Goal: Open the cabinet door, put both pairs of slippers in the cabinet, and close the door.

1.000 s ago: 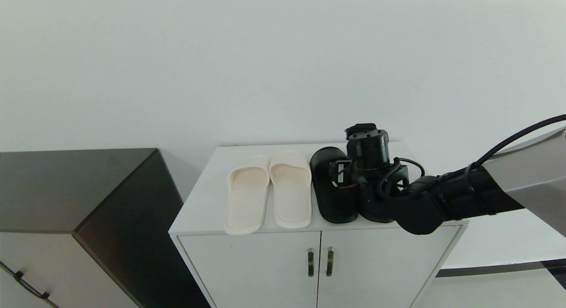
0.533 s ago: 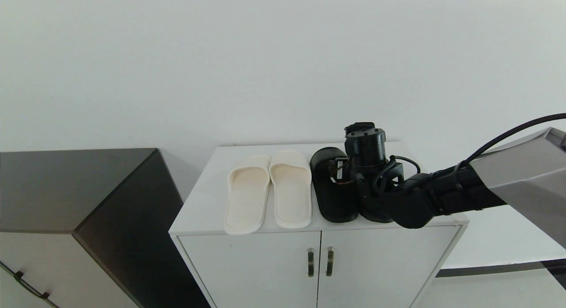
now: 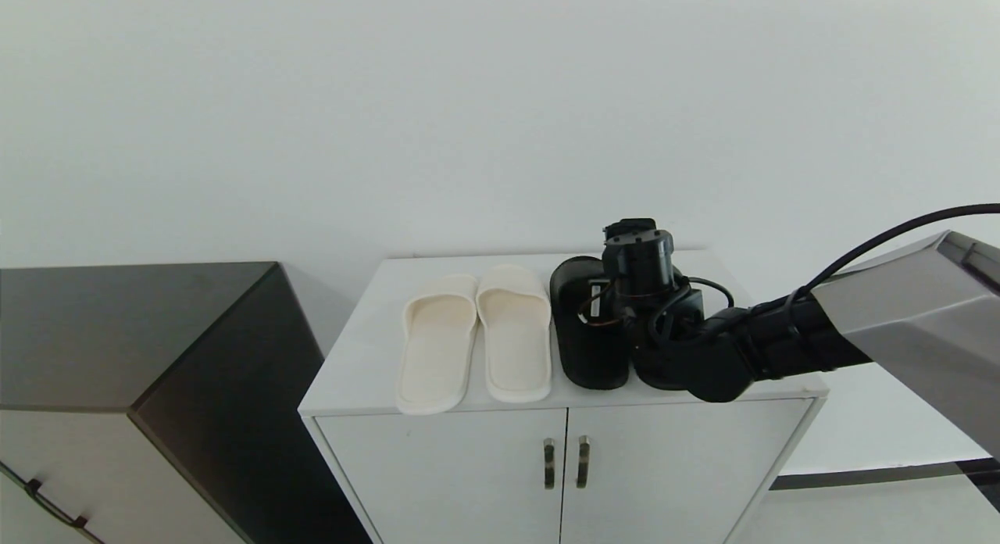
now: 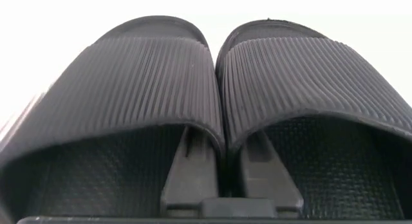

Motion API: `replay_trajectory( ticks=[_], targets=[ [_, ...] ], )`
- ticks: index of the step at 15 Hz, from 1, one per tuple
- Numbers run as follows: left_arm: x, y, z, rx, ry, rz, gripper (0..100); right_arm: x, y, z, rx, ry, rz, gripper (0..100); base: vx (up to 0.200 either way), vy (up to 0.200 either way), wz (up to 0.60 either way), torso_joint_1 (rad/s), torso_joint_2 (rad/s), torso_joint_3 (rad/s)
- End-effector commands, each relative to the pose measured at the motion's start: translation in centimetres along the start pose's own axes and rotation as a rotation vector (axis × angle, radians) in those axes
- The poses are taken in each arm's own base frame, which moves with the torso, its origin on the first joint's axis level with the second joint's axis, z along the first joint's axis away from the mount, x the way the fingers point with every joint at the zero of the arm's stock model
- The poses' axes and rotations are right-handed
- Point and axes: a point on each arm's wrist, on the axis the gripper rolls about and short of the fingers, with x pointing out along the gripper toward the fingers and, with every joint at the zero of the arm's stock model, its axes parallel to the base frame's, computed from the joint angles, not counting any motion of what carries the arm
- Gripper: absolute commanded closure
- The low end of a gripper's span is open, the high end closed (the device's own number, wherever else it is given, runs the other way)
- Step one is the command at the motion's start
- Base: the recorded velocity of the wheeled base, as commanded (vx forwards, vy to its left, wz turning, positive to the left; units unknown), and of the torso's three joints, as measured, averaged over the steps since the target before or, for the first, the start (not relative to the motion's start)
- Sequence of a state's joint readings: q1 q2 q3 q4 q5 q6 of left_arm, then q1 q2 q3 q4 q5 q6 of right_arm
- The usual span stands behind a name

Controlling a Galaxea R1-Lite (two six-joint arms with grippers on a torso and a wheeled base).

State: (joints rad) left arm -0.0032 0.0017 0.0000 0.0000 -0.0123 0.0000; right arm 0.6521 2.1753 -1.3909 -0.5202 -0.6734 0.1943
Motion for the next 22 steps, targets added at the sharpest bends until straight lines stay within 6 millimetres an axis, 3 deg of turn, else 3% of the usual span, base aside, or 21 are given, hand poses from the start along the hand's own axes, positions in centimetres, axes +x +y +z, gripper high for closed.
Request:
replay_trajectory(
  ticks=[1, 3, 6, 9, 12, 13, 14, 15, 17, 22],
  targets=[
    [0.0, 0.0, 0.0, 0.0, 0.0, 0.002, 100, -0.2, -0.1, 0.2, -0.011, -0.001, -0.002, 100, 0.0, 0.0, 0.0, 0.0, 0.0, 0.0],
    [0.0, 0.0, 0.0, 0.0, 0.0, 0.002, 100, -1.2, -0.8, 1.1, -0.019, -0.015, -0.016, 100, 0.0, 0.0, 0.0, 0.0, 0.0, 0.0],
    [0.0, 0.0, 0.0, 0.0, 0.0, 0.0, 100, -4.2, -1.8, 3.6, -0.006, -0.05, 0.011, 100, 0.0, 0.0, 0.0, 0.0, 0.0, 0.0],
    [0.0, 0.0, 0.0, 0.0, 0.0, 0.0, 100, -10.3, -3.5, 4.8, -0.011, -0.046, 0.163, 100, 0.0, 0.0, 0.0, 0.0, 0.0, 0.0],
    [0.0, 0.0, 0.0, 0.0, 0.0, 0.0, 100, -16.1, -6.2, 4.3, -0.06, -0.011, 0.346, 100, 0.0, 0.0, 0.0, 0.0, 0.0, 0.0],
    [0.0, 0.0, 0.0, 0.0, 0.0, 0.0, 100, -17.0, -6.7, 4.1, -0.072, 0.003, 0.374, 100, 0.0, 0.0, 0.0, 0.0, 0.0, 0.0],
    [0.0, 0.0, 0.0, 0.0, 0.0, 0.0, 100, -19.5, -8.0, 3.5, -0.096, 0.039, 0.48, 100, 0.0, 0.0, 0.0, 0.0, 0.0, 0.0],
    [0.0, 0.0, 0.0, 0.002, 0.0, 0.0, 100, -20.8, -8.8, 3.3, -0.104, 0.061, 0.555, 100, 0.0, 0.0, 0.0, 0.0, 0.0, 0.0],
    [0.0, 0.0, 0.0, 0.002, 0.0, 0.0, 100, -22.0, -9.8, 3.4, -0.122, 0.097, 0.625, 100, 0.0, 0.0, 0.0, 0.0, 0.0, 0.0],
    [0.0, 0.0, 0.0, 0.0, 0.0, 0.0, 100, -22.2, -10.1, 2.6, -0.151, 0.15, 0.652, 100, -0.04, 0.0, 0.0, 0.0, 0.0, 0.0]
  ],
)
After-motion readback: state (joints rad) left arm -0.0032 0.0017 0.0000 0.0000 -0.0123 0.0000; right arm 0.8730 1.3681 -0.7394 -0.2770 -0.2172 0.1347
